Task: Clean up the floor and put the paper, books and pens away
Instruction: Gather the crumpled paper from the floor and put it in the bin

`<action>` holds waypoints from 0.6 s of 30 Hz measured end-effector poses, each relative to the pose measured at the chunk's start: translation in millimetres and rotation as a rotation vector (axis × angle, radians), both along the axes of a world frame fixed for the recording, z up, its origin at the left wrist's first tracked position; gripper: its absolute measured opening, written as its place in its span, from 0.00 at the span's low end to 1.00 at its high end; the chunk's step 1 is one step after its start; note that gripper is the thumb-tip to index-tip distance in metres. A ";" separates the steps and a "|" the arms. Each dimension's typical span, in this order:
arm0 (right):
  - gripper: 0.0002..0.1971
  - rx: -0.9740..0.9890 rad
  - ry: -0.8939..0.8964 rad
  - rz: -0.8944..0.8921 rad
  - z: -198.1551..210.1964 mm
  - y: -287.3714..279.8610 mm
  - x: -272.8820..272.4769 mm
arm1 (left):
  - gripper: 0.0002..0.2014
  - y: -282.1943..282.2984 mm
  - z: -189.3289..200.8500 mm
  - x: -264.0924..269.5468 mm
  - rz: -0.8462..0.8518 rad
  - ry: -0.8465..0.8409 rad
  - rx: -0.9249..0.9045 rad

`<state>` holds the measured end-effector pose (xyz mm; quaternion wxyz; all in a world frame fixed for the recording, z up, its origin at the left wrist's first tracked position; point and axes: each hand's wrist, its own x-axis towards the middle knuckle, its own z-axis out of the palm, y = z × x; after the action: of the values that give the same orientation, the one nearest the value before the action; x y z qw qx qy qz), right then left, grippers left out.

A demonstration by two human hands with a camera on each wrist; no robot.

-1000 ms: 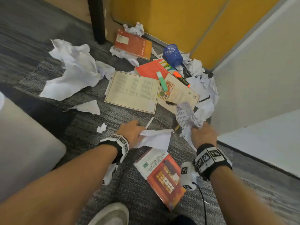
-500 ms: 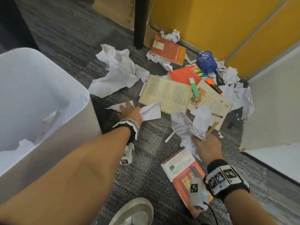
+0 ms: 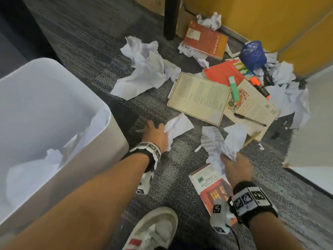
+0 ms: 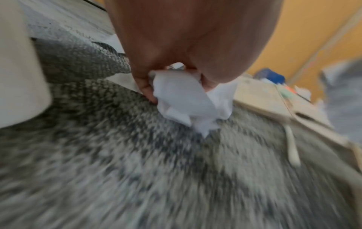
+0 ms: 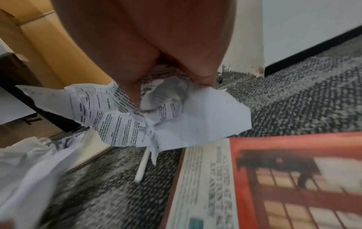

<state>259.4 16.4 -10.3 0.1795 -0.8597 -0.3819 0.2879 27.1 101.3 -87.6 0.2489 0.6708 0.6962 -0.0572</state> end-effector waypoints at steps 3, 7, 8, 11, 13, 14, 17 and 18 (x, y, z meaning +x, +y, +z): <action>0.09 -0.016 0.028 0.055 11.7 -2.2 -16.8 | 0.19 -32.2 -1.5 2.6 -0.195 0.112 -0.050; 0.10 0.016 0.019 0.167 26.6 -15.3 -17.6 | 0.16 -50.4 15.0 10.5 -0.372 0.122 -0.167; 0.11 0.032 0.036 0.177 28.9 -20.8 -17.3 | 0.15 -54.5 17.8 11.1 -0.374 0.111 -0.203; 0.15 0.046 0.045 0.145 36.1 -38.0 -12.5 | 0.17 -60.0 38.5 14.6 -0.333 0.103 -0.276; 0.13 0.061 0.059 0.082 45.8 -54.4 -6.9 | 0.18 -64.7 57.1 17.4 -0.292 0.067 -0.277; 0.13 0.085 0.067 0.056 54.1 -61.5 -4.0 | 0.18 -63.8 71.7 18.8 -0.272 0.042 -0.245; 0.11 0.135 0.036 0.006 92.4 -79.0 -4.5 | 0.17 -61.9 131.1 25.1 -0.279 -0.045 -0.169; 0.09 0.144 0.022 0.010 107.3 -83.1 -7.3 | 0.18 -62.2 152.6 26.3 -0.307 -0.067 -0.139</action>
<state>252.1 -66.7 97.0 0.2438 -0.8394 -0.4038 0.2701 53.3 39.2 65.0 0.3062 0.7521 0.5712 -0.1199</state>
